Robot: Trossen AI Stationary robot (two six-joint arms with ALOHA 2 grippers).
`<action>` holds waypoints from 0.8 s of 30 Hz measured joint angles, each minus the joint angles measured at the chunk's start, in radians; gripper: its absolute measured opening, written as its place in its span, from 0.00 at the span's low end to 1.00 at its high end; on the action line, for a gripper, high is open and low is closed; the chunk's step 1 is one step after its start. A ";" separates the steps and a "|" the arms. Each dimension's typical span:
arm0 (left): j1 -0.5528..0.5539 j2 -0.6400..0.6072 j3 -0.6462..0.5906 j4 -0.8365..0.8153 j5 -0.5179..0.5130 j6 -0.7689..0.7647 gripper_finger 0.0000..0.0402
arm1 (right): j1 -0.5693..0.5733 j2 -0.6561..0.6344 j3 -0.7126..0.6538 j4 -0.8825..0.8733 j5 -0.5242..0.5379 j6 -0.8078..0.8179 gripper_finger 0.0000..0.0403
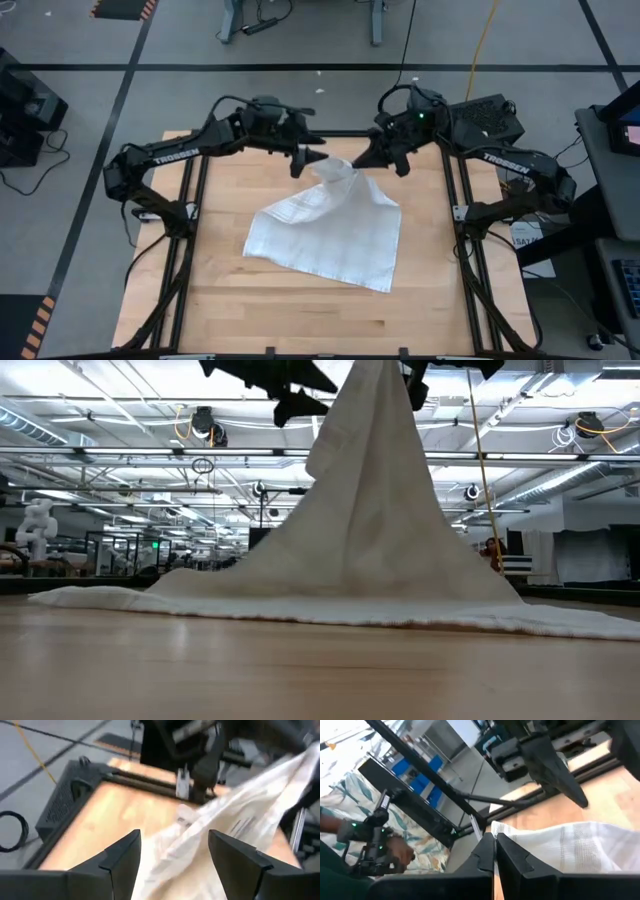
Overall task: Roll towel into tight, uniform cylinder
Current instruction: Roll the white towel
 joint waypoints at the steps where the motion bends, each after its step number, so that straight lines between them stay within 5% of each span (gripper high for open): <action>1: 0.001 0.014 0.000 -0.021 0.007 0.011 0.59 | 0.004 -0.001 0.000 -0.013 0.000 -0.004 0.00; 9: 0.003 0.122 -0.001 -0.081 0.165 -0.014 0.59 | 0.022 -0.011 0.000 -0.049 0.075 -0.003 0.00; 16: 0.013 0.077 0.009 -0.087 0.117 -0.067 0.59 | 0.022 -0.013 0.000 -0.102 0.138 0.019 0.00; 24: -0.024 -0.050 0.061 0.016 -0.052 -0.145 0.59 | 0.015 -0.012 0.000 -0.115 0.237 0.085 0.00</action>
